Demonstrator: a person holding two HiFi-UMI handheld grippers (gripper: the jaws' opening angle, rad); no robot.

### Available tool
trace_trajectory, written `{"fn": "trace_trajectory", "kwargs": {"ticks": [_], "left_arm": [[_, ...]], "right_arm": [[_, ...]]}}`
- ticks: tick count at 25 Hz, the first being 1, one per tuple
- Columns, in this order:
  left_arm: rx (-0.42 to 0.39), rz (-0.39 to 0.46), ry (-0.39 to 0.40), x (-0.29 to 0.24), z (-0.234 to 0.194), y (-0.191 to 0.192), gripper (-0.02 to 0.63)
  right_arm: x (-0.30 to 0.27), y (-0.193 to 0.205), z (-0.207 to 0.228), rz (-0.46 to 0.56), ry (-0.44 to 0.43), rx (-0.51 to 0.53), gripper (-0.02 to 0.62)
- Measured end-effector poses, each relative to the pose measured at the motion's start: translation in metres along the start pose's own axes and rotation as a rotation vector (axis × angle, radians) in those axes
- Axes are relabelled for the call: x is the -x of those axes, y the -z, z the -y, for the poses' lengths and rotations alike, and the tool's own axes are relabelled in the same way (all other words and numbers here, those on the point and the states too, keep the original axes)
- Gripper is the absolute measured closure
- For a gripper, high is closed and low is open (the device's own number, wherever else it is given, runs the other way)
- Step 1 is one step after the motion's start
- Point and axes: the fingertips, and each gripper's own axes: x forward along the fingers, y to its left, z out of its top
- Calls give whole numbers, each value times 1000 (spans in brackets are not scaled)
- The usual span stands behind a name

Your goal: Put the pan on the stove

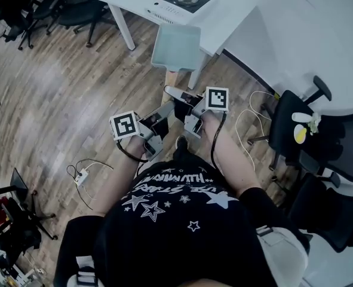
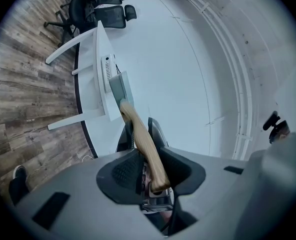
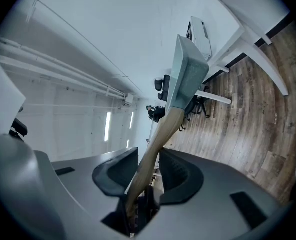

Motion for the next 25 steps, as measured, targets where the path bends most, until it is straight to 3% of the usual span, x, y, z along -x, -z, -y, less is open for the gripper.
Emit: {"fn": "trace_trajectory", "kwargs": {"ticks": [6,12,25], "left_arm": [[-35,-1,0,-14,-4,-9,483],[-49,20,-29,-63,-12,-42,483],[-32,52,-46,-90,-22,-74,482]], "right_arm": [[0,-16,1,-17,-9,18,465],[1,-73,17,-47,-18,8,465],[-14,-110,29,-88,-42,1,463]]}}
